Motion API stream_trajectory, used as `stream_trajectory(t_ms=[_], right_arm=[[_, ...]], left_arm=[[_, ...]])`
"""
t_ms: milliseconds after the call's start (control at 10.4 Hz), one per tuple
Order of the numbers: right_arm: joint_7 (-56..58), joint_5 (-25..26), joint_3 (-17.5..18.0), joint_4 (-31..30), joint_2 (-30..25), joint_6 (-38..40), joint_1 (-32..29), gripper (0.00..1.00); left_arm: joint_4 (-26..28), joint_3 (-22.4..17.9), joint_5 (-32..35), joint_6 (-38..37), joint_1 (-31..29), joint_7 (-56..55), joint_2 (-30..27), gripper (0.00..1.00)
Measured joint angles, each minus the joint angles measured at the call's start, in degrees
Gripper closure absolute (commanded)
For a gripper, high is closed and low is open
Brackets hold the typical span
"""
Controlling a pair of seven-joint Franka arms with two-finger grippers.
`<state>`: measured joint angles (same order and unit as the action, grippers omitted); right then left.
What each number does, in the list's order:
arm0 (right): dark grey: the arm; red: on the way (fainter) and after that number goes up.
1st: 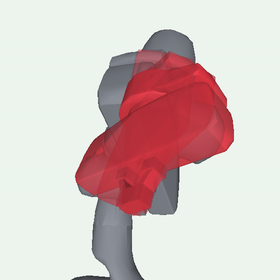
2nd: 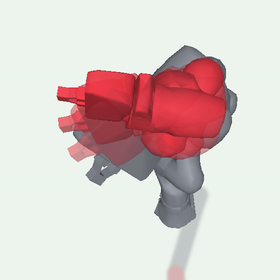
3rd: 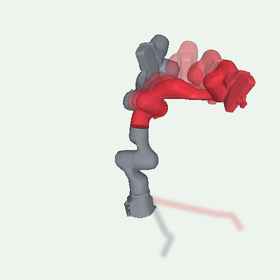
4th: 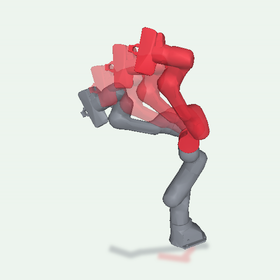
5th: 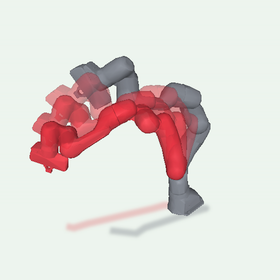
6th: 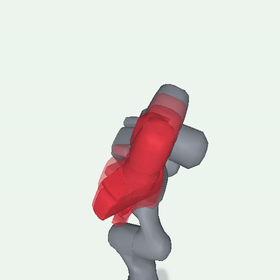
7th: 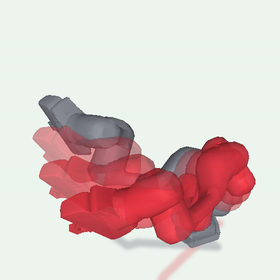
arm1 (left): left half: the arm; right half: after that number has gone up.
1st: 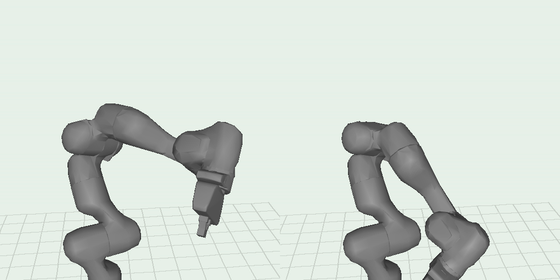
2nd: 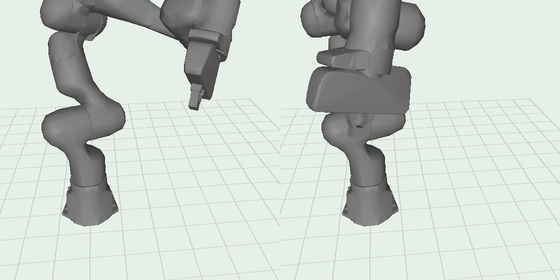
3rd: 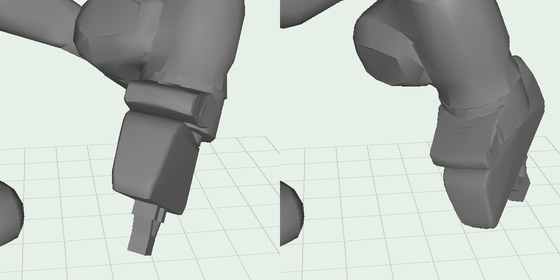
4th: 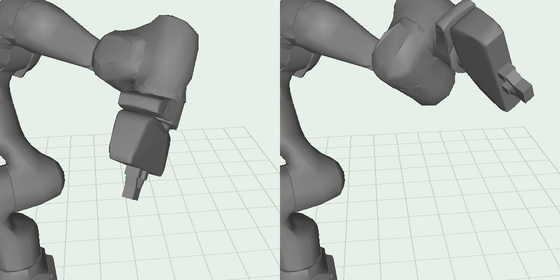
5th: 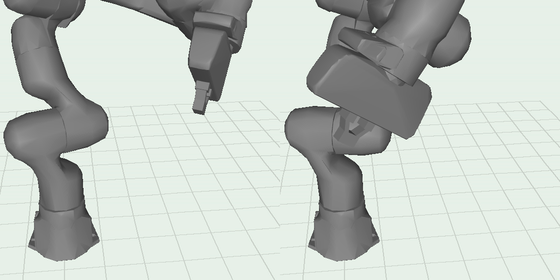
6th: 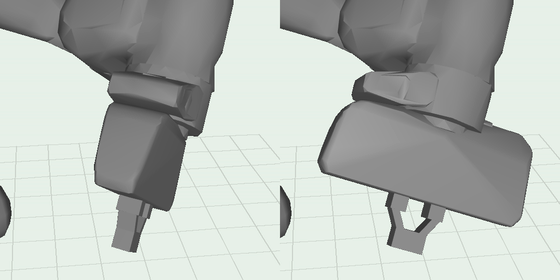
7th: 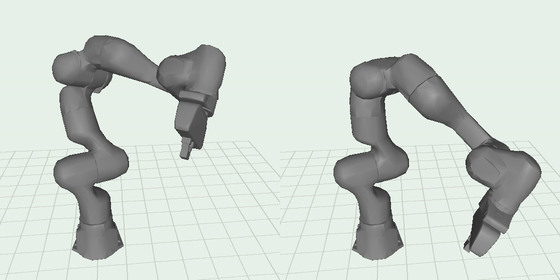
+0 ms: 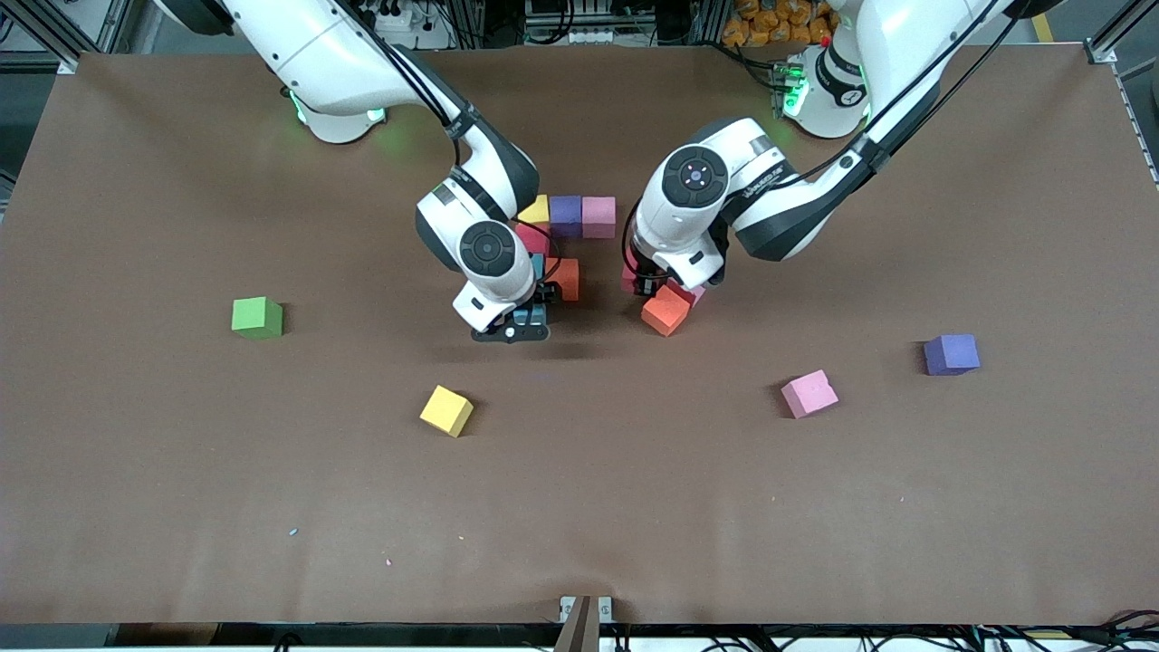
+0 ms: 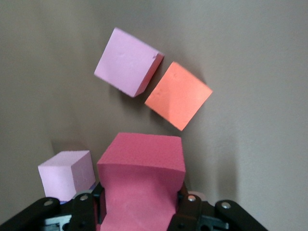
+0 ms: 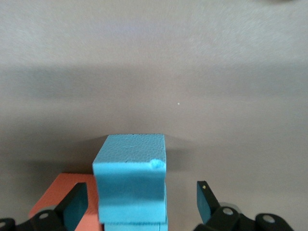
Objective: Arrange 11 blocks into digit 3
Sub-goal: 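Carry the pink cube with the left gripper toward the cube row, then grasp the yellow cube with the right gripper while left holds pink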
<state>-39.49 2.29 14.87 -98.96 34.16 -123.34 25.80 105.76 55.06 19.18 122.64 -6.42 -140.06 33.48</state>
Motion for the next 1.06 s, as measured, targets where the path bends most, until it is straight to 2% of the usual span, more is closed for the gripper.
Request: stream_trajectory(t_ms=[192,384,672,1055], right_arm=[[0.2,0.0,0.0,3.7,-1.2,5.8,-0.5,0.00],[3.8,0.0,-1.1,5.7,-1.6,7.3,-1.7,0.00],[17.5,0.1,-6.1,7.5,-1.5,7.1,-2.8,0.00],[37.8,0.8,-9.0,9.4,0.1,1.8,-3.5,0.00]], left_arm=[[0.0,-0.1,0.0,2.1,1.1,-3.1,1.8,0.94],[0.0,-1.5,0.0,4.0,3.4,-6.4,3.1,0.94],[0.0,-6.8,0.0,6.1,10.0,-10.2,3.7,0.97],[1.5,-8.6,0.3,10.5,12.2,-13.4,3.9,0.98]])
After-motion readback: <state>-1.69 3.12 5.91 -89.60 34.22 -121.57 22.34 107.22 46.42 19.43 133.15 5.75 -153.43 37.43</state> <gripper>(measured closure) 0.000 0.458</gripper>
